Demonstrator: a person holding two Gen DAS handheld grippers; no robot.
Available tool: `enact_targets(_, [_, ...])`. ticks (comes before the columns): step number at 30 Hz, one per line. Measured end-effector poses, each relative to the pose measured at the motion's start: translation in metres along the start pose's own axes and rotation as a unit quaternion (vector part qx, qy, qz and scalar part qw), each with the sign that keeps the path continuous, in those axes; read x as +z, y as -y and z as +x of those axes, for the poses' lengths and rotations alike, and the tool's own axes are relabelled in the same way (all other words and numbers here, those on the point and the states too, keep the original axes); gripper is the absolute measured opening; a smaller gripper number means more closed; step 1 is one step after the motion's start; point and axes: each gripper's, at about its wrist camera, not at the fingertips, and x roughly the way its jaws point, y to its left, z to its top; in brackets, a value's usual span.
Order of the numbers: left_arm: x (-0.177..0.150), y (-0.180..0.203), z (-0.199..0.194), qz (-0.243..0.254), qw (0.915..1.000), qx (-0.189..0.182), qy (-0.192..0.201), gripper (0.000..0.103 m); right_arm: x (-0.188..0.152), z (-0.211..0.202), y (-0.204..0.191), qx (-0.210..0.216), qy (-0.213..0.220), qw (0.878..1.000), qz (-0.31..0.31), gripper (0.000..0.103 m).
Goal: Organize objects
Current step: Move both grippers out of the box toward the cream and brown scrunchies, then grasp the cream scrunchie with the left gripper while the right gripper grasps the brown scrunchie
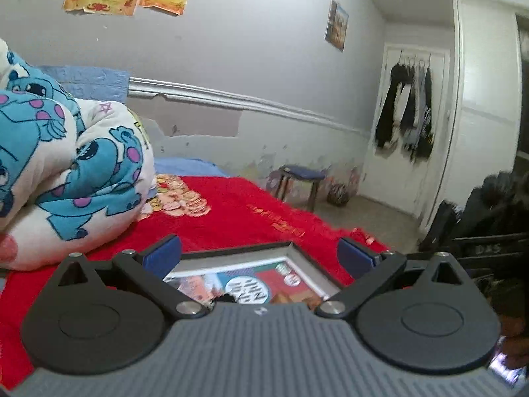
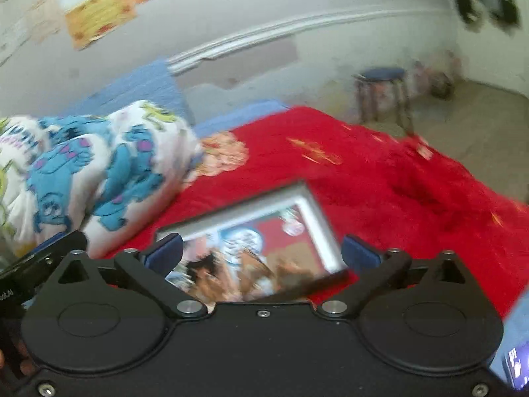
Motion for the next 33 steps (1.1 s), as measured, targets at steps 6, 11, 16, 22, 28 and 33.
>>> enact_targets(6, [-0.033,0.011,0.016,-0.029,0.9964,-0.053,-0.060,0.103,-0.028,-0.013,0.047,-0.030,-0.023,0.997,0.060,0.103])
enact_targets(11, [-0.056,0.024,0.049,-0.047,0.9895,-0.008,-0.137,0.103,-0.052,0.011,0.066,-0.039,-0.065,0.994,0.078,0.099])
enact_targets(16, [-0.075,0.025,0.073,-0.060,0.9804,-0.011,-0.187,0.101,-0.067,0.036,0.071,-0.048,-0.104,0.990,0.076,0.096])
enact_targets(22, [-0.085,0.033,0.094,-0.038,0.9783,-0.013,-0.203,0.101,-0.073,0.055,0.068,-0.025,-0.134,0.987,0.090,0.082])
enact_targets(28, [-0.091,0.037,0.107,-0.016,0.9791,0.004,-0.203,0.094,-0.079,0.071,0.065,-0.023,-0.165,0.982,0.090,0.060])
enact_targets(33, [-0.092,0.044,0.109,-0.008,0.9790,-0.008,-0.203,0.084,-0.084,0.086,0.067,-0.037,-0.181,0.978,0.101,0.054])
